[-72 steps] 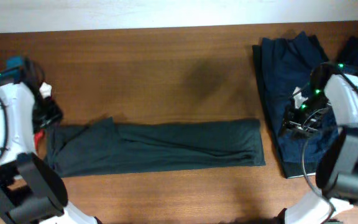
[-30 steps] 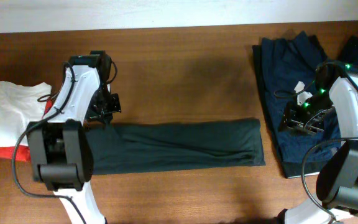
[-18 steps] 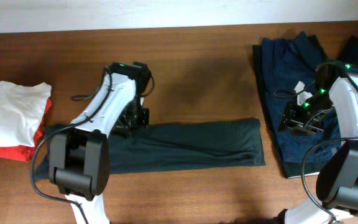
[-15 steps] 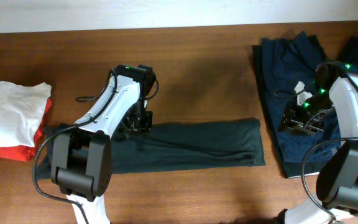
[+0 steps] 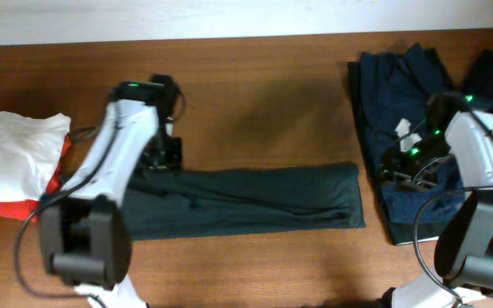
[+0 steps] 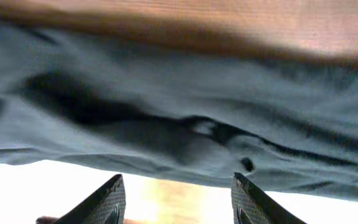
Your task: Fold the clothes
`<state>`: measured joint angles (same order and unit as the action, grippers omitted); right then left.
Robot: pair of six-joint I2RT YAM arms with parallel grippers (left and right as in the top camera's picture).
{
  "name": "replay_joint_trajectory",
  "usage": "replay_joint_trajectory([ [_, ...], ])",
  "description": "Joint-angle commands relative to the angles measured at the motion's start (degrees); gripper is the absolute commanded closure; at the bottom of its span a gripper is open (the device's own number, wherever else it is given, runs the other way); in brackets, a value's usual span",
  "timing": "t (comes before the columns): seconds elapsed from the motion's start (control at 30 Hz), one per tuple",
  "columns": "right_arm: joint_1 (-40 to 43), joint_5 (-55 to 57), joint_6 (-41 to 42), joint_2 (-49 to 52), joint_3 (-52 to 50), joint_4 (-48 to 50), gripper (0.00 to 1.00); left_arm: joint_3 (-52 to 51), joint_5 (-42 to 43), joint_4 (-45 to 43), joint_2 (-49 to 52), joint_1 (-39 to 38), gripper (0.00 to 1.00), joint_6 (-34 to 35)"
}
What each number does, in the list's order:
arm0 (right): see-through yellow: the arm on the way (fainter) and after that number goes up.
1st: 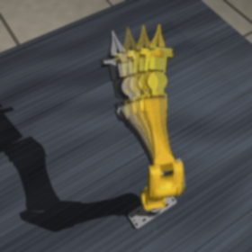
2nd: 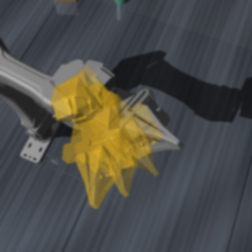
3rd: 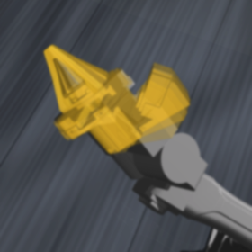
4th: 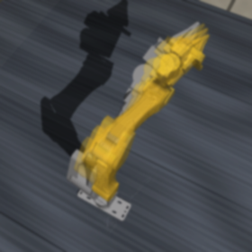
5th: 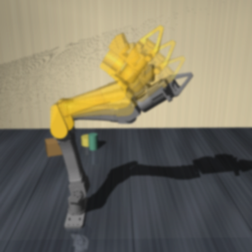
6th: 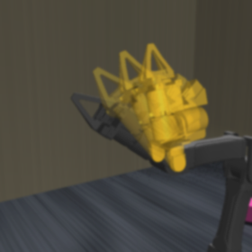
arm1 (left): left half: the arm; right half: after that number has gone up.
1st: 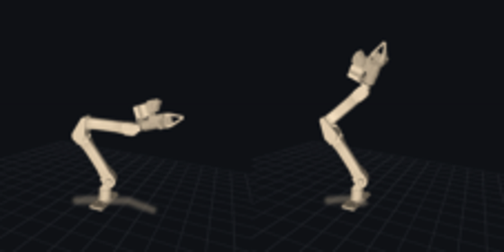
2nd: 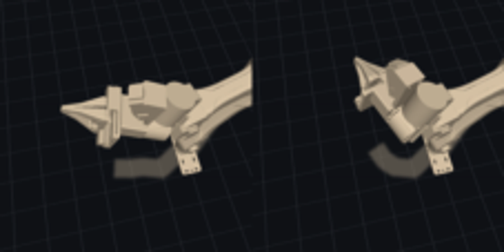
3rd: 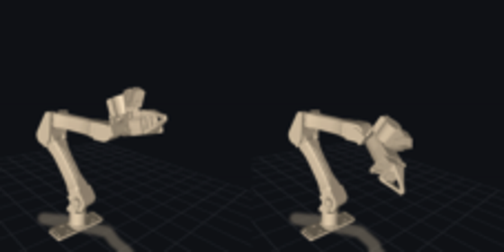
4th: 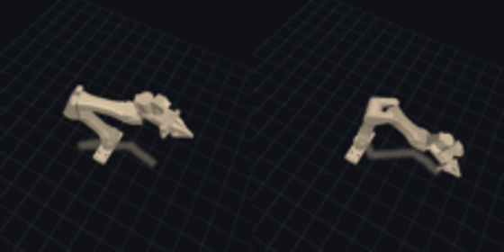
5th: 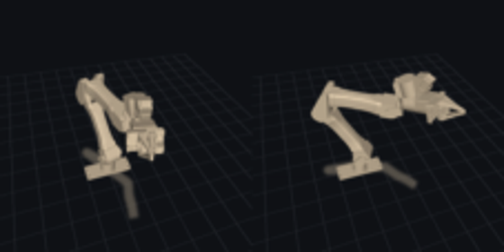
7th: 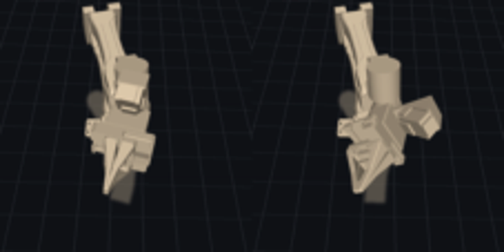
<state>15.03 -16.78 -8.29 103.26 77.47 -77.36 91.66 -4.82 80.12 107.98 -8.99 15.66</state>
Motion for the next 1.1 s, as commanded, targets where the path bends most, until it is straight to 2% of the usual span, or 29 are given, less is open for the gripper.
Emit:
replay_joint_trajectory([
  [0.0,-1.6,-2.7,-2.3,-0.7,-5.3,3.9,0.39,1.2,-1.2,-1.4,-9.2,7.3,0.45,-0.1],
  [0.13,-2.6,-4.7,-2.2,-0.7,-9.7,8.0,0.3,1.2,-0.9,-3.3,-15.1,14.2,0.39,-0.5],
  [0.27,-3.9,-4.7,-2.1,-0.7,-14.0,14.2,0.28,1.2,0.0,-4.4,-17.7,19.0,0.37,-0.6],
  [0.57,-9.6,-4.7,3.7,-0.7,-23.6,28.9,0.23,1.2,0.1,-4.9,-17.6,19.8,0.36,-0.8],
  [0.6,-10.5,-4.7,4.6,-0.7,-23.8,29.2,0.25,1.2,0.1,-4.9,-17.6,19.8,0.36,-0.8],
  [0.67,-12.1,-4.7,4.5,-0.7,-23.7,29.2,0.41,1.2,0.1,-4.9,-17.6,19.8,0.36,-0.8],
  [0.83,-13.7,-2.0,4.5,-0.7,-23.7,29.6,0.96,1.2,0.1,-4.7,-17.6,19.8,0.36,-0.8],
  [0.97,-11.4,4.0,7.0,-0.7,-21.3,27.4,0.96,1.2,0.1,-4.6,-17.6,19.8,0.36,-0.8],
  [1.07,-8.2,7.6,9.7,-0.7,-14.8,21.6,0.96,1.2,0.1,-4.4,-17.6,19.8,0.36,-0.8],
])
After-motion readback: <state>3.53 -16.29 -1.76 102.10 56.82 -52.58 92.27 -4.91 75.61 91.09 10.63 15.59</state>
